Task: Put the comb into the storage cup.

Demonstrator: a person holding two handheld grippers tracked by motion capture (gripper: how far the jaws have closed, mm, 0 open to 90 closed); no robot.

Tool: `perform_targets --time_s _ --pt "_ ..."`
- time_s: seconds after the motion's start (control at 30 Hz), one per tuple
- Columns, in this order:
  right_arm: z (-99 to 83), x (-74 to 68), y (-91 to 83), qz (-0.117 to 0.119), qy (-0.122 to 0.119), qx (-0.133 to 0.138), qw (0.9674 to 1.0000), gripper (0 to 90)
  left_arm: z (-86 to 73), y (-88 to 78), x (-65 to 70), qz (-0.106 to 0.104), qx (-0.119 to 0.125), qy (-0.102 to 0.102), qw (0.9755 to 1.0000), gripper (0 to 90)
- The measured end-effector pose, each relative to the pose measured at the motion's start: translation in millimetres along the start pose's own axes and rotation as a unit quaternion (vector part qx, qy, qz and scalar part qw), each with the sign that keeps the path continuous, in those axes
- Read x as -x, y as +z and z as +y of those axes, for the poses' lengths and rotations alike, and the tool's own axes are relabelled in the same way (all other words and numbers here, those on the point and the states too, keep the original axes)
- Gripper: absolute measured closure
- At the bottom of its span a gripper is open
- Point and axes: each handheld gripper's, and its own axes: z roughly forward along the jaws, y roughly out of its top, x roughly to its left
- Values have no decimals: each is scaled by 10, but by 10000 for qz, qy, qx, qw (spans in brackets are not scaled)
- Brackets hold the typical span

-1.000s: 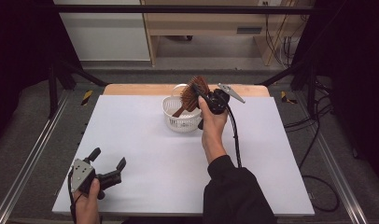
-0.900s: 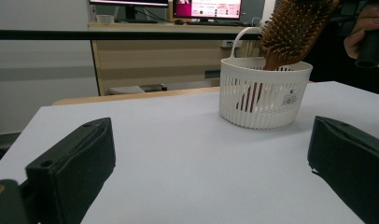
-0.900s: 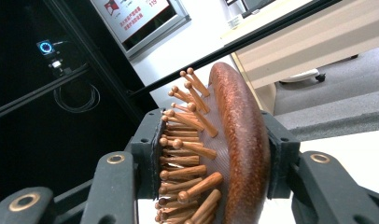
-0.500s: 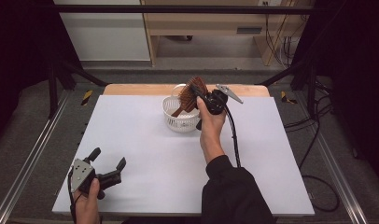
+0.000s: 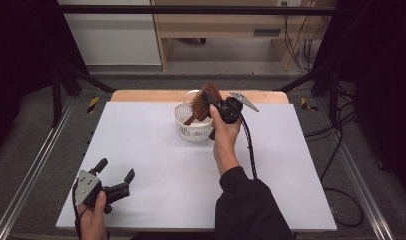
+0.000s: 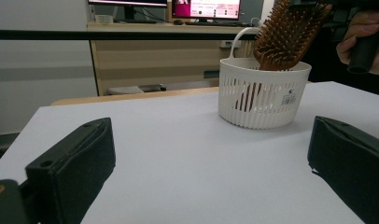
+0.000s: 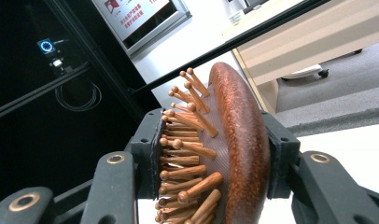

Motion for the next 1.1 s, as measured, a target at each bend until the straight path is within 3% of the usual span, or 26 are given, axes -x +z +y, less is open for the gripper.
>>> perform_targets --time_s 0.5,1.1 --pt "-15 91 -7 10 12 -30 10000 500 -1 -1 -4 -23 -3 2 10000 9" --pt "38 230 -21 -16 -108 -341 9994 465 -9 6 -5 -38 -28 -9 10000 9"
